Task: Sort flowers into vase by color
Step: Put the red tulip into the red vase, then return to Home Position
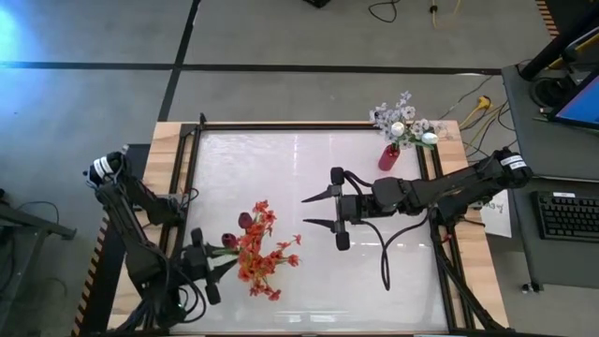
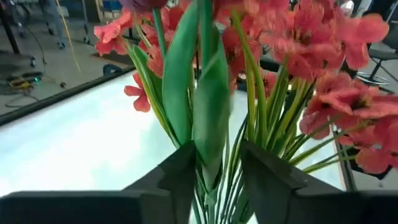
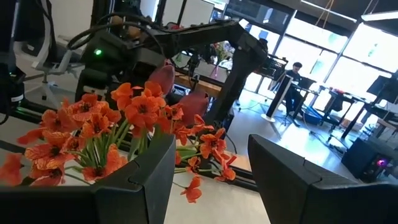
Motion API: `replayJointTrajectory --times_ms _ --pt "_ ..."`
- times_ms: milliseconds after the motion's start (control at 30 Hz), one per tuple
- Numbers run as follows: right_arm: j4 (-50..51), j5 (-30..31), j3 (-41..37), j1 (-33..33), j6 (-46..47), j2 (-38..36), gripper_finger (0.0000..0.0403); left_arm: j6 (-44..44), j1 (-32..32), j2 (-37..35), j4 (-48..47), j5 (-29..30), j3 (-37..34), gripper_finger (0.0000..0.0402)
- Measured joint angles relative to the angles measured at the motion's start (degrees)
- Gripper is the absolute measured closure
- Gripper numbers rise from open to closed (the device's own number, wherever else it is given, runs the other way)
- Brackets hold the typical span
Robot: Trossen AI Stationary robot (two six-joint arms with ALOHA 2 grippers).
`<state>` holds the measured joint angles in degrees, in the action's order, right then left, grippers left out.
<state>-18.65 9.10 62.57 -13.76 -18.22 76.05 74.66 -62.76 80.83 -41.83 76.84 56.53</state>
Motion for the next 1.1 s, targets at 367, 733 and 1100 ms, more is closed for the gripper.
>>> replayJointTrajectory --times_ms 367,733,1100 --pt "0.8 0.1 0.0 -2.0 -2.1 -2.8 0.0209 -13.0 -0.1 -9.3 -0.5 -7.9 3.2 0.0228" --pt "4.1 2.1 0.0 -5.4 -3.7 -6.7 0.0209 -17.5 -0.2 -15.0 -14.4 -11.2 10.6 0.0241" --pt "10.0 6.0 0.0 -10.3 -5.4 -10.9 0.0209 -20.9 0.2 -20.5 -21.5 -5.5 10.9 0.0318"
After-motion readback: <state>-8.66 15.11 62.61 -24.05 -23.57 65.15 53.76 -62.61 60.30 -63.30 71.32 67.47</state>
